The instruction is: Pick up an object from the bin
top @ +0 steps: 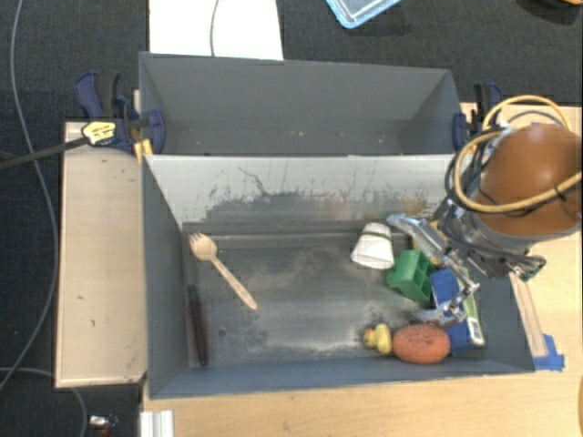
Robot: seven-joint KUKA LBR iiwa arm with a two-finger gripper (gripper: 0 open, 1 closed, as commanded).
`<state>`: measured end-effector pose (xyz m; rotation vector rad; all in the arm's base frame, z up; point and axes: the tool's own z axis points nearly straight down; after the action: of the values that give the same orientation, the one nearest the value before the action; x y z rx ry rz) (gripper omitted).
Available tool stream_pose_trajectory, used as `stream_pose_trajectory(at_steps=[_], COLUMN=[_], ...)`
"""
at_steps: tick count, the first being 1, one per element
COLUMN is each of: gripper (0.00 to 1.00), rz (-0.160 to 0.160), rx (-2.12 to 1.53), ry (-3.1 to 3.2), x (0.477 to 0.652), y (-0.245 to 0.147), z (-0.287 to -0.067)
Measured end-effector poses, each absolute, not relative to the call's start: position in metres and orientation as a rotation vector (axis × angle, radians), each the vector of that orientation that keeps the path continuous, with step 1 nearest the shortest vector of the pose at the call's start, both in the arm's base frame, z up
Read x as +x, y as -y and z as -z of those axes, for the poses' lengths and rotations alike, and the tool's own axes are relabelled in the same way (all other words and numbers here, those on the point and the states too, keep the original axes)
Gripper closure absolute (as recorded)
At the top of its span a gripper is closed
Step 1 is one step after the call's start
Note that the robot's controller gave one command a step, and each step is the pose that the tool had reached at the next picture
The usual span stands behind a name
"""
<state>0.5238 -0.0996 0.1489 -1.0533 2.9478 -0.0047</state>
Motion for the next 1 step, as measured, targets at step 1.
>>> stream_pose_trajectory(at_steps=[1], gripper=[1.00], rz=[0.006], rx=[-1.189], ry=[-2.895], x=[0.5341], y=[0.0981], z=[-0.1468])
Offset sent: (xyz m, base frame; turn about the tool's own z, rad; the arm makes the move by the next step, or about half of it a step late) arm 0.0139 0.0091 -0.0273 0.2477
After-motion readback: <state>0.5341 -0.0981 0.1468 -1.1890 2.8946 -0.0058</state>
